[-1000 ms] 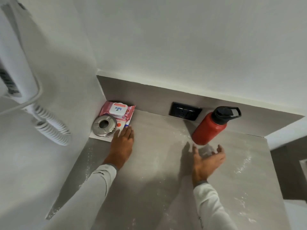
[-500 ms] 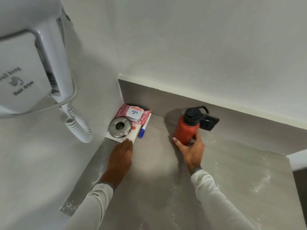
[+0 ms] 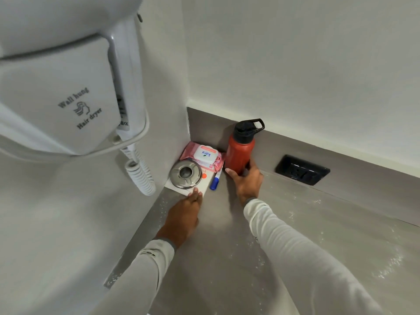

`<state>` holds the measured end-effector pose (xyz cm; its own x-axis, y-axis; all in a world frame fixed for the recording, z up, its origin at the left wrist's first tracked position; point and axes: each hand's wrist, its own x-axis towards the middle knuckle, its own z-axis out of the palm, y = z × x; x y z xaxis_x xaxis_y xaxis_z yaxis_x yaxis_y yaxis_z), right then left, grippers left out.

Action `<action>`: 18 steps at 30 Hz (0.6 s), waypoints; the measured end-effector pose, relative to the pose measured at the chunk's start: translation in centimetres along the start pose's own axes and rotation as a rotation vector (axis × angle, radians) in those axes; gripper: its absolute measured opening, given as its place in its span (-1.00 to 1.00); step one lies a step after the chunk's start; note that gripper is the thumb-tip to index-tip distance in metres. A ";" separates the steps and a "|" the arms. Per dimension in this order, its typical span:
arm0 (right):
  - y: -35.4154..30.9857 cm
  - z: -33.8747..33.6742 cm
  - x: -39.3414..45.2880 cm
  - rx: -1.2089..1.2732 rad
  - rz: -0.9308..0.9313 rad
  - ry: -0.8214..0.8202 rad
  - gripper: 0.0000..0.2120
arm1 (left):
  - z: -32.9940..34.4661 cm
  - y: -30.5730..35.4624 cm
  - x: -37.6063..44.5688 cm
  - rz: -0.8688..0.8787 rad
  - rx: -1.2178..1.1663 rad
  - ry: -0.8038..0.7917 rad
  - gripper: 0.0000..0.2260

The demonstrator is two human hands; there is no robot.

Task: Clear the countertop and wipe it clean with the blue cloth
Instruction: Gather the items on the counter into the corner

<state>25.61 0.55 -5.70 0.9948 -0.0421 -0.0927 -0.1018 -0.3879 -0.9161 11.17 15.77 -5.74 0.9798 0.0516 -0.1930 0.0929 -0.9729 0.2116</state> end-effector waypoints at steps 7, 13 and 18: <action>0.5 -3.7 -3.9 -0.124 -0.068 -0.085 -0.58 | 0.3 0.6 -0.2 -0.017 0.032 0.027 -0.42; 5.0 -12.7 -8.2 -0.616 -0.297 -0.113 -0.50 | 0.7 5.9 -2.0 0.008 -0.024 0.232 -0.64; 8.9 -22.0 -10.1 -0.986 -0.345 -0.038 -0.33 | 1.4 16.0 -2.6 0.172 0.019 0.360 -0.57</action>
<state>14.63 -22.70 -4.29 0.9680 0.2358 0.0855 0.2475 -0.9535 -0.1721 9.90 -0.27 -3.17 0.9804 -0.0396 0.1928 -0.0775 -0.9781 0.1931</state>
